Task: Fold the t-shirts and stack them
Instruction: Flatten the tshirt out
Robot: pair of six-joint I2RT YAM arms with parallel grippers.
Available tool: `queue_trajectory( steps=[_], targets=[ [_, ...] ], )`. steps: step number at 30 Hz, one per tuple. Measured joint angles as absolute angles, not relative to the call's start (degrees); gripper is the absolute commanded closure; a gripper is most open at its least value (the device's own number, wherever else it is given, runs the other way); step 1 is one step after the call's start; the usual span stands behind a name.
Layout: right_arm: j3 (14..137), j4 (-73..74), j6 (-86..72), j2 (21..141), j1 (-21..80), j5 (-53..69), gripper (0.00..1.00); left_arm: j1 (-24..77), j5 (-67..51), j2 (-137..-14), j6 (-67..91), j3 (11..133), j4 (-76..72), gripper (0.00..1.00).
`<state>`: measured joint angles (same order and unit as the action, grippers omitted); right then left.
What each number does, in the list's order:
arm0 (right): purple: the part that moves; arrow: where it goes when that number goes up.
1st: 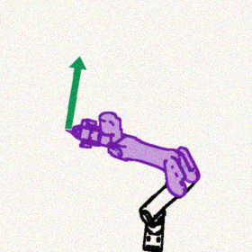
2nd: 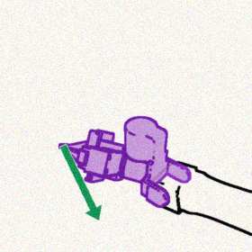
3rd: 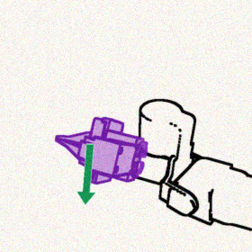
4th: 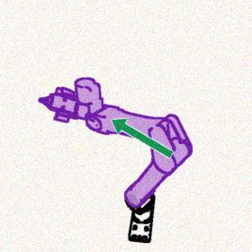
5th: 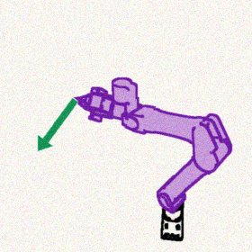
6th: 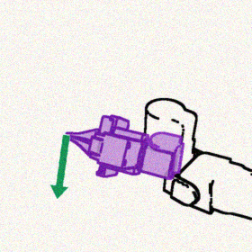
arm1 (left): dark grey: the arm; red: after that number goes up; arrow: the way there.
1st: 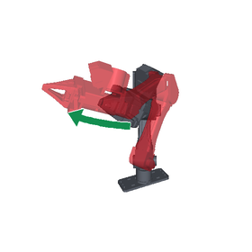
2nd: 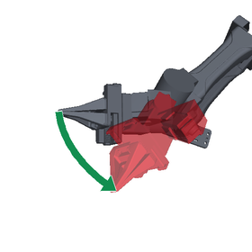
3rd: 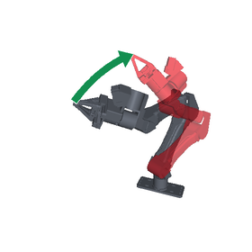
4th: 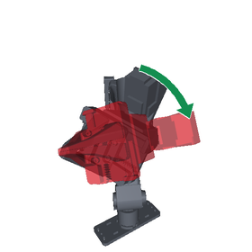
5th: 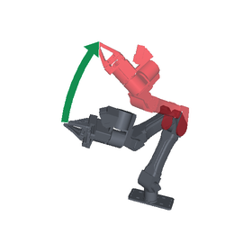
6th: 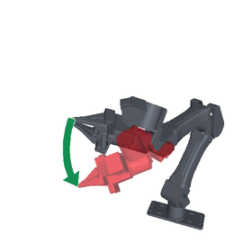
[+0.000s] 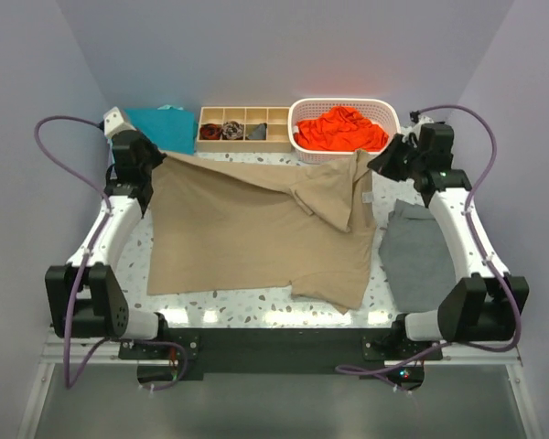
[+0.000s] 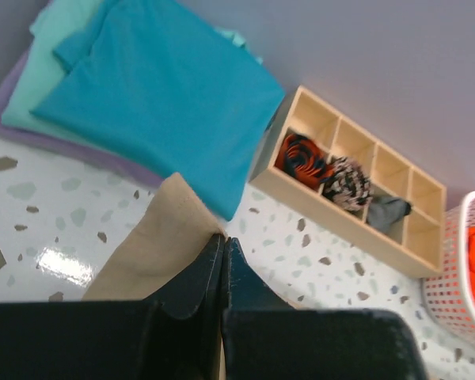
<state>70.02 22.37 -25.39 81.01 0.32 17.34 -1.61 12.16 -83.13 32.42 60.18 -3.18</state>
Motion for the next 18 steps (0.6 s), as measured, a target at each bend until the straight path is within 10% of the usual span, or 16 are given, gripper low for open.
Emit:
queue_trajectory(
  steps=[18],
  targets=[
    [86.3,43.9,-20.2,57.1,0.3,14.2,1.00,-1.9,10.9,-54.6,29.6,70.3,20.6,1.00]
  ],
)
